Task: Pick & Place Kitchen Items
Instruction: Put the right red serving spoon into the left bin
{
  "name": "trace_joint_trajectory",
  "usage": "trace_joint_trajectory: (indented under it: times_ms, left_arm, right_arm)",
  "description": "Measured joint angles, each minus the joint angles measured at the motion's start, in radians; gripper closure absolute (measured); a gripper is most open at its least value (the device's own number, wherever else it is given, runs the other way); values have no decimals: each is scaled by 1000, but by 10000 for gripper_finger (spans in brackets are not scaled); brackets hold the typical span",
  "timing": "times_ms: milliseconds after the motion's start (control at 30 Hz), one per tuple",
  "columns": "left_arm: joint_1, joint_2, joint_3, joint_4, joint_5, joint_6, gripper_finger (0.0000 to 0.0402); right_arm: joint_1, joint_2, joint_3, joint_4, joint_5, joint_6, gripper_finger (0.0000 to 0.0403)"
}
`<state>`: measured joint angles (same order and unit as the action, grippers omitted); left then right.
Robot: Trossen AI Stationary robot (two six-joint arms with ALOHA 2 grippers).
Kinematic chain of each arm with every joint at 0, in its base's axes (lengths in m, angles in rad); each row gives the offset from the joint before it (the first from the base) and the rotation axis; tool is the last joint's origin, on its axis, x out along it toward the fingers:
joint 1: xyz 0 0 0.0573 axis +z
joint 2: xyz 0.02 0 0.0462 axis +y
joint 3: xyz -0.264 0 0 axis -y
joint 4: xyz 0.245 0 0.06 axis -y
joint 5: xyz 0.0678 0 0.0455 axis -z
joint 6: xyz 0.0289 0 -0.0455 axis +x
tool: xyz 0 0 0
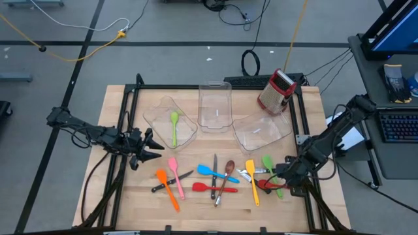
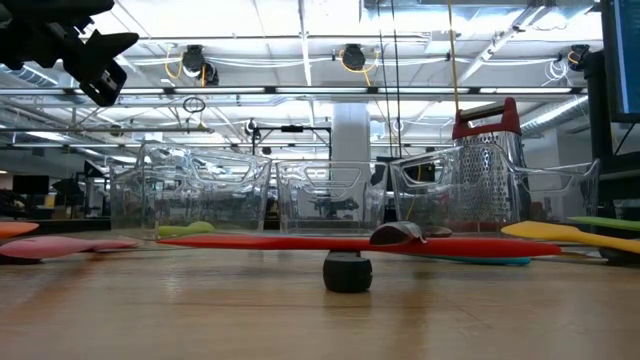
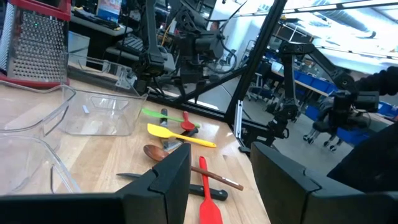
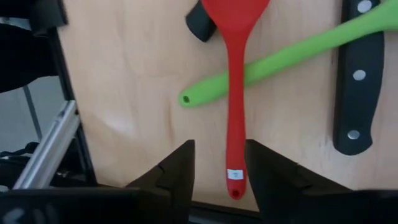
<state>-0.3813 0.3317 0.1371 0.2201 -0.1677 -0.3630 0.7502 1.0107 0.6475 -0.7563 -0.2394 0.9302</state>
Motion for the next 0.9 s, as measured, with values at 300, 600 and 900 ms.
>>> trace_joint_trajectory:
  times_ms: [300, 600, 900]
  left_arm:
    - [0, 0, 0, 0, 0, 2, 229]
    - [0, 0, 0, -5, 0, -6, 229]
    - [0, 0, 0, -9, 0, -9, 229]
  right_arm:
    - [0, 0, -56, 63, 1, 0, 270]
    - [0, 0, -118, 131, 2, 2, 270]
    - [0, 10, -155, 234, 3, 31, 271]
